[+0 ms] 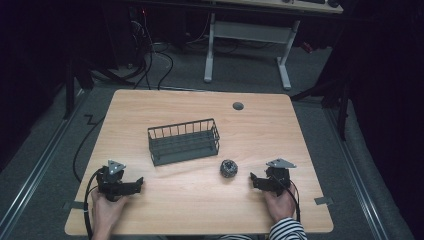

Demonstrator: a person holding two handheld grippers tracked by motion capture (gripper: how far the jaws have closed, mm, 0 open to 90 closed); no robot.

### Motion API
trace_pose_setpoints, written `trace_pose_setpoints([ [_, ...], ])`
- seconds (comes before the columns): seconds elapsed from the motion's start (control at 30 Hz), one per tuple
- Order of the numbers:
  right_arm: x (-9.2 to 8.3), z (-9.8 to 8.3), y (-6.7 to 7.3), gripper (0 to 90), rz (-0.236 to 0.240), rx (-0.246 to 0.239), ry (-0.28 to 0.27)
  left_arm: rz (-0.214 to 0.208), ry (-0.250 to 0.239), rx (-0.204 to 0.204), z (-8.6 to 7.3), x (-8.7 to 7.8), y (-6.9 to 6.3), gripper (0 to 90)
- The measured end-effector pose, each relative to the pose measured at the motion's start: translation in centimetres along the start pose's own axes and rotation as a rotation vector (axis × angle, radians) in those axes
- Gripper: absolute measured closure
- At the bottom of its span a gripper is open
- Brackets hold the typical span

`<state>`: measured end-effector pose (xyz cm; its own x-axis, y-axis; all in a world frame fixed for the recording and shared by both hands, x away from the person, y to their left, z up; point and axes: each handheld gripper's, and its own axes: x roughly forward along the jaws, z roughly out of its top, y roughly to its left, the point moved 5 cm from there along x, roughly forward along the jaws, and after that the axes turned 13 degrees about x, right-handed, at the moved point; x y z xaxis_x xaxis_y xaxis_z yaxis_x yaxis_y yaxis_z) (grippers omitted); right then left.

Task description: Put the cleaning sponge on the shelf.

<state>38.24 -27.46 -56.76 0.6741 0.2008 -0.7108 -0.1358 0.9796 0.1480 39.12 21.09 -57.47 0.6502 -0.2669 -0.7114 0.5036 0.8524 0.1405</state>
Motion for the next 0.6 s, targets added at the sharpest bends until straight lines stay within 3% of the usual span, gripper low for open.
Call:
trace_pose_setpoints([
  [0.1,0.0,0.0,0.0,14.9,-0.001,0.0,-0.002,0.002,-0.001,-0.002,0.0,0.0,0.0,1.0],
  [0.27,0.0,0.0,0.0,15.2,-0.001,0.0,-0.002,-0.016,-0.032,-0.042,-0.1,-0.5,0.4,8.3],
  [0.37,0.0,0.0,0.0,15.4,-0.001,0.002,-0.003,-0.019,-0.044,-0.044,-0.2,-0.7,0.6,14.7],
  [0.6,0.0,0.0,0.1,16.3,-0.001,-0.003,-0.005,-0.047,-0.074,-0.052,0.1,-1.1,0.7,16.4],
])
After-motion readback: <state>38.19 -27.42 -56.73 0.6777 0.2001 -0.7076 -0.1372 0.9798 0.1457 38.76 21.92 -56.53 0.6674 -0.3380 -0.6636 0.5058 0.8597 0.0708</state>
